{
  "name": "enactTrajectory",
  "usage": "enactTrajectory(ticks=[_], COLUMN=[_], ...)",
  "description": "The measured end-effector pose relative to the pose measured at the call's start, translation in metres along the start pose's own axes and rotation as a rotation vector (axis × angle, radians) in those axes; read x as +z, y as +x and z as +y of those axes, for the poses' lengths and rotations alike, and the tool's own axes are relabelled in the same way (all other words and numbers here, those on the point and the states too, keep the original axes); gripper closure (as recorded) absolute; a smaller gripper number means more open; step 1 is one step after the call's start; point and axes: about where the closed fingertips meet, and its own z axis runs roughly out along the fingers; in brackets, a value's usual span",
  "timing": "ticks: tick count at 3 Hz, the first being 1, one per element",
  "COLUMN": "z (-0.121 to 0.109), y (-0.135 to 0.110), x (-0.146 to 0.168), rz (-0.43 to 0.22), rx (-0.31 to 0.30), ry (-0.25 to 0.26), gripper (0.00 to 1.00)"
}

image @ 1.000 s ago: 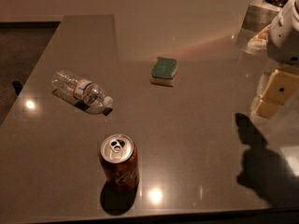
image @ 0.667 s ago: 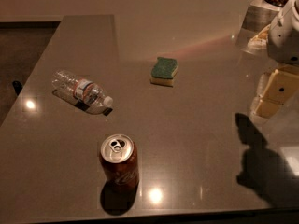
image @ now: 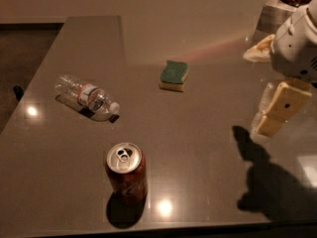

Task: Knock coke can over

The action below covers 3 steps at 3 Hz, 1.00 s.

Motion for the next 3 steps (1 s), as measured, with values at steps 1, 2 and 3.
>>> enactTrajectory(ticks=[1,2,3], z=[0.034,0.063,0.09], y=[-0.037,-0.073,-0.108], x=[0.011,0.032,0.064], rz=[-0.14,-0.249,-0.329], rx=[-0.088,-0.163,-0.225], ry=[-0.042,-0.088,-0.165], gripper=[0.0,0.0,0.0])
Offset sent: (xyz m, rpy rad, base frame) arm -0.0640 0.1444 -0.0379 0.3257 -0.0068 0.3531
